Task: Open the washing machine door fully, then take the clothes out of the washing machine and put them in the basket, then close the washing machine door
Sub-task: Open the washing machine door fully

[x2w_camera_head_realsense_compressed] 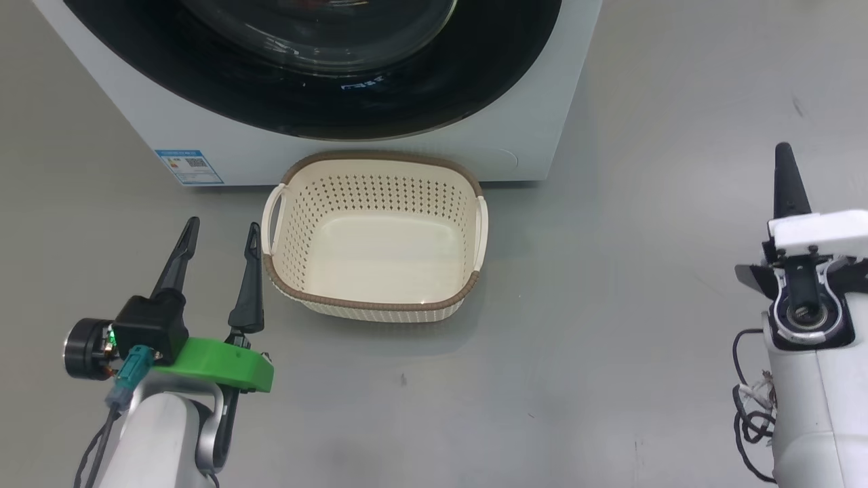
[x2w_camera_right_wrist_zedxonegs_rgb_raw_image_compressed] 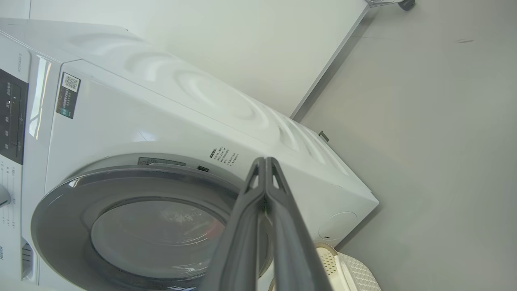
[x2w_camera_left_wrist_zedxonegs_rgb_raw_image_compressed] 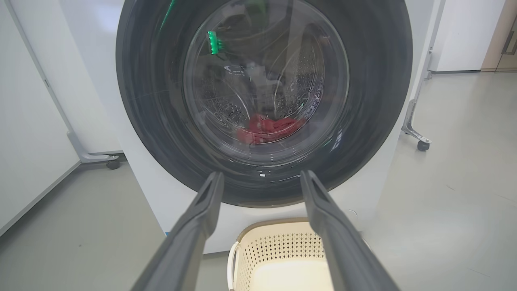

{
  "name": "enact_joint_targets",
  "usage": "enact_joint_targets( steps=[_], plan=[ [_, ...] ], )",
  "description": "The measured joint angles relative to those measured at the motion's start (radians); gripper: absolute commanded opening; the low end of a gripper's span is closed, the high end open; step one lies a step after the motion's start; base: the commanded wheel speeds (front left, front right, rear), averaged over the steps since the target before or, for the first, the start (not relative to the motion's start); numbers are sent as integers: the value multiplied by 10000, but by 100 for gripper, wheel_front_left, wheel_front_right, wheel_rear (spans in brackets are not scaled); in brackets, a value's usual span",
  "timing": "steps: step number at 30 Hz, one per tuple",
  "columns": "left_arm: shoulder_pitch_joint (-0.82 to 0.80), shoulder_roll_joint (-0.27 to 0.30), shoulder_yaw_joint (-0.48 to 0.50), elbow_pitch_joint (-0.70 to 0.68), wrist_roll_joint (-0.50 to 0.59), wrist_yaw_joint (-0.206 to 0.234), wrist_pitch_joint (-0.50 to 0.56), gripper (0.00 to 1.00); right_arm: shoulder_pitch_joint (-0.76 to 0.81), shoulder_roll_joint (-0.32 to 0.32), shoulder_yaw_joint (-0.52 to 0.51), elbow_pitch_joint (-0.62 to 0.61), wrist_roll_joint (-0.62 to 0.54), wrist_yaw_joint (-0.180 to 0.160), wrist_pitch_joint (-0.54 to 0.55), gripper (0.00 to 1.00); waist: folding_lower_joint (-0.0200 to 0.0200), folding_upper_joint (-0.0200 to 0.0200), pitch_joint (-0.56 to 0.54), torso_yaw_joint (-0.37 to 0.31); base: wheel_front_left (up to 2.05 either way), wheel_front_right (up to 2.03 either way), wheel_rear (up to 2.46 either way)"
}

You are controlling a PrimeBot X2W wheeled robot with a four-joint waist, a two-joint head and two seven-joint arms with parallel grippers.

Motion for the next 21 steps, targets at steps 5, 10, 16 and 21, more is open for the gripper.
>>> enact_joint_targets(
  steps=[5, 10, 16, 21],
  plan=[
    [-242, -71, 13, -71, -2, -15, 0, 100, -978, -13, -255, 12, 1137, 31, 886, 0, 0, 0, 477, 216, 0, 0, 0],
    [-458, -178, 17, -136, -2, -17, 0, 100, -1945, -65, -422, 13, 1758, 12, 1651, 0, 0, 0, 924, 477, 0, 0, 0],
    [-712, -259, -23, -276, -2, -115, 0, 100, -3079, -552, -468, -15, 1994, -324, 2357, 0, 0, 0, 1440, 822, 0, 0, 0],
    [-1022, -332, -109, -445, -4, -194, -2, 100, -4218, -857, -217, -67, 2278, -518, 3235, 0, 1, 0, 1972, 1179, 0, 0, 0]
  ],
)
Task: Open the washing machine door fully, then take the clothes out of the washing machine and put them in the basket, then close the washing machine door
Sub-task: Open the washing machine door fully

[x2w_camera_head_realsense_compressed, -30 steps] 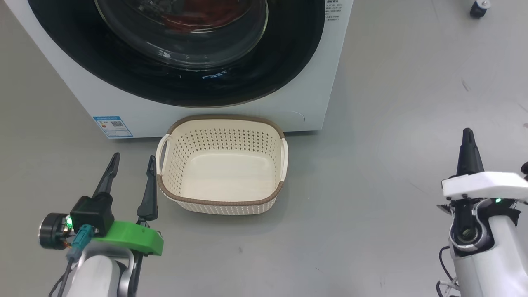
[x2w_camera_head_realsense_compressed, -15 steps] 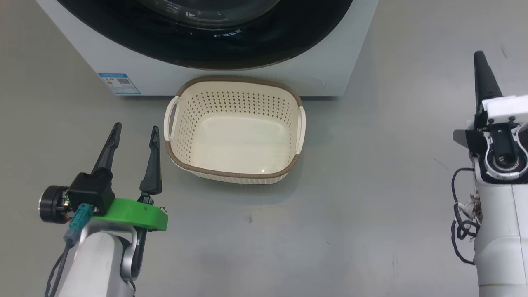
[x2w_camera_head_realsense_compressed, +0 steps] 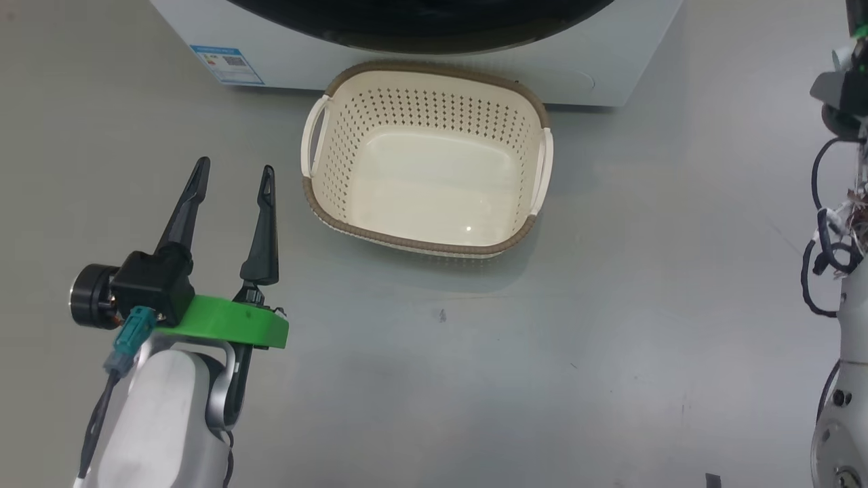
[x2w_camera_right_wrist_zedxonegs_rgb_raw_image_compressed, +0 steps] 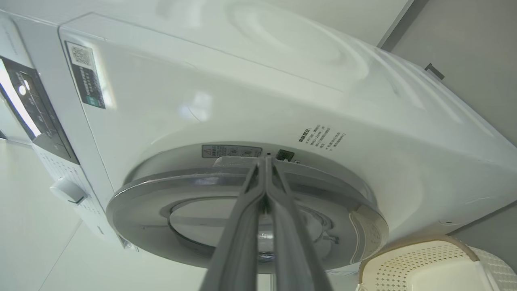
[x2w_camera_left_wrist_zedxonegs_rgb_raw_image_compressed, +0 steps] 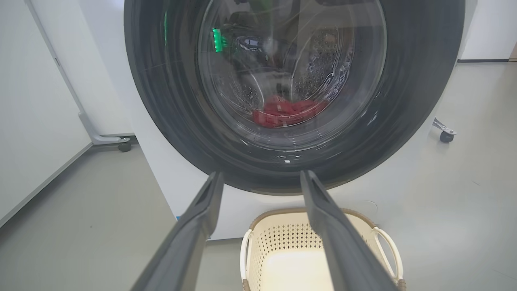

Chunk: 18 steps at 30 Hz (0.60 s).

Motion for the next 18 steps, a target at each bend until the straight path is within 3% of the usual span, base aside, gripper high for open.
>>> enact_joint_targets(
  steps=[18],
  plan=[
    [-556, -128, -326, -54, -13, -176, 0, 100, -2353, -803, 360, 709, 138, -941, 1381, 0, 1, 0, 1244, 995, 0, 0, 0]
  ],
)
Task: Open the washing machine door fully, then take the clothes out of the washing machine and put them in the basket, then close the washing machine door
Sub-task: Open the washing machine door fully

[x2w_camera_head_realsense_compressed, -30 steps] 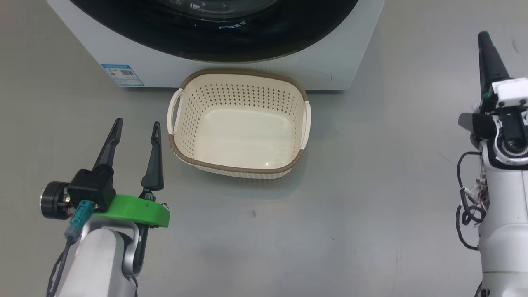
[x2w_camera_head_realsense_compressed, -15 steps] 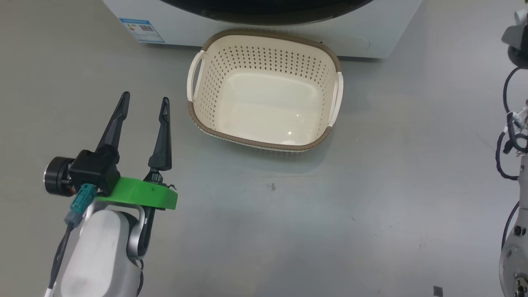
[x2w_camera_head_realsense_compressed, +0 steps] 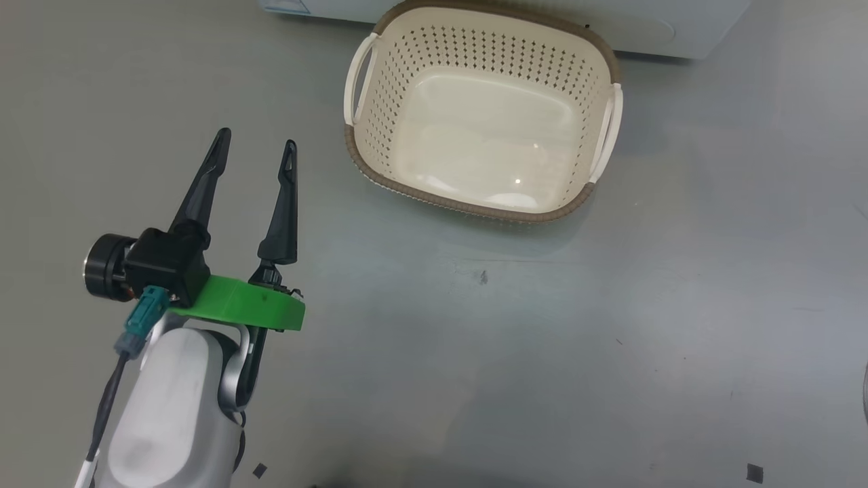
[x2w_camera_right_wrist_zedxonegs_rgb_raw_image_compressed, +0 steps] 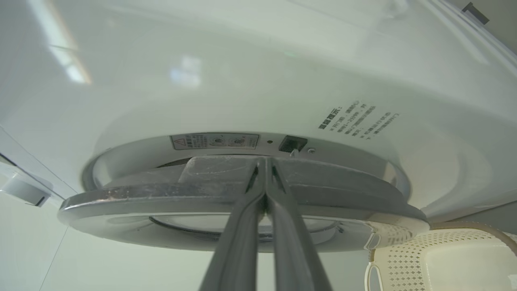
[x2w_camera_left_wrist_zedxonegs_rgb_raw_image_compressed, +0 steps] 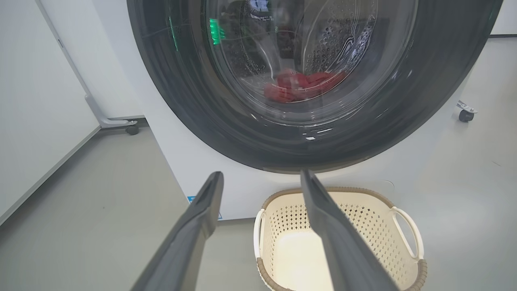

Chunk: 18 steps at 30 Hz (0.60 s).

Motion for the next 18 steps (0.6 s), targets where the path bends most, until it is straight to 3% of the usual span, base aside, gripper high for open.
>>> enact_joint_targets(
  steps=[10, 18],
  plan=[
    [-174, -50, -236, -48, -274, -69, 0, 100, -1010, -401, 134, 445, -38, -270, 430, 0, 0, 0, 412, 485, 0, 0, 0],
    [-209, -59, -288, -73, -533, -19, 0, 100, -1456, -525, 284, 867, -90, -278, 617, 0, 0, 0, 618, 683, 0, 0, 0]
  ],
)
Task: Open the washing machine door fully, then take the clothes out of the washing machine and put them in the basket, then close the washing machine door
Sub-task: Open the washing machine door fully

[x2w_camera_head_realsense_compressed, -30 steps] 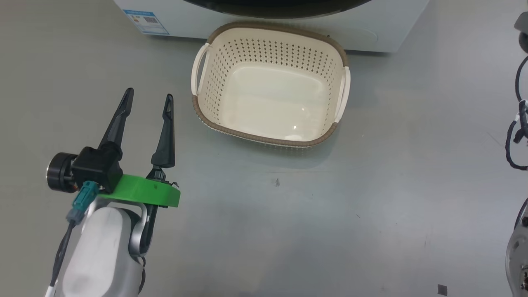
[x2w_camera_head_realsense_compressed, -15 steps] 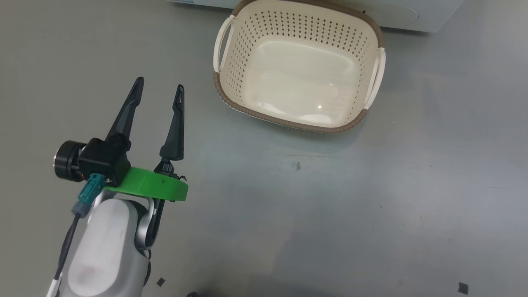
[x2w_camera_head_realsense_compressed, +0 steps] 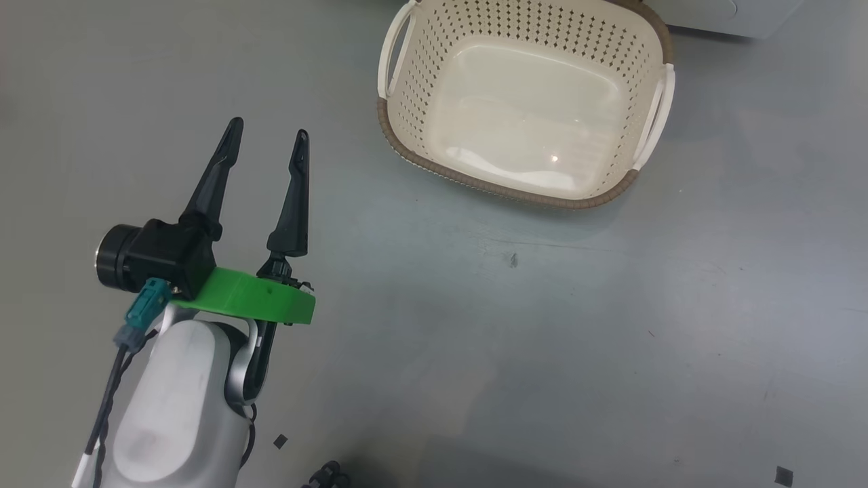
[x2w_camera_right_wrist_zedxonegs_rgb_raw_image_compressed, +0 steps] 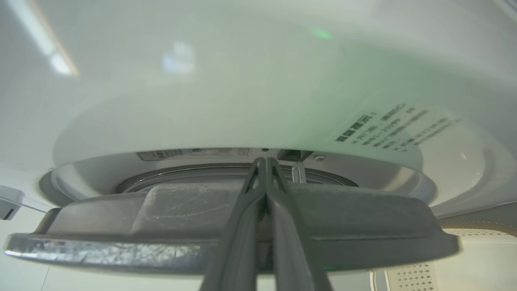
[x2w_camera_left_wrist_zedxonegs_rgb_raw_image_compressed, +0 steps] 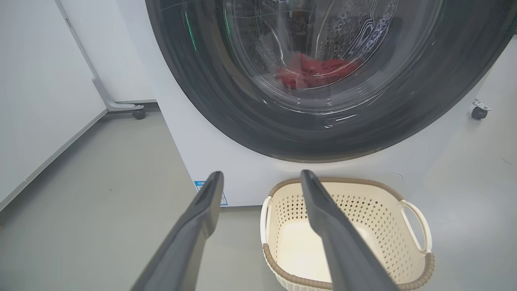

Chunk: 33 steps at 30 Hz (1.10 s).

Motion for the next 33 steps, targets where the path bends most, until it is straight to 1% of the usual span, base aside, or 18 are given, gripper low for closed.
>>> enact_joint_targets(
  steps=[8, 17, 19, 31, 33],
  plan=[
    [-36, -2, -63, -40, -8, 111, 0, 100, -302, -50, 31, 309, 38, 6, 313, 0, 0, 0, 56, -13, 0, 0, 0],
    [-133, -6, -82, -50, -75, 184, 0, 100, -316, -121, 2, 598, 374, 36, 809, 0, -1, 0, 50, -72, 0, 0, 0],
    [-135, -6, -81, -50, -75, 211, 0, 100, -316, -138, 2, 660, 493, 105, 1014, 0, 0, 0, 39, -89, 0, 0, 0],
    [-136, -6, -63, -35, -65, 226, 0, 100, -290, -259, -79, 798, 1170, 224, 2040, 0, -1, 0, -50, -261, 0, 0, 0],
    [-136, -6, -59, -33, -52, 226, 0, 100, -263, -288, -46, 796, 1177, 330, 2213, 0, -1, 0, -74, -297, 0, 0, 0]
  ],
)
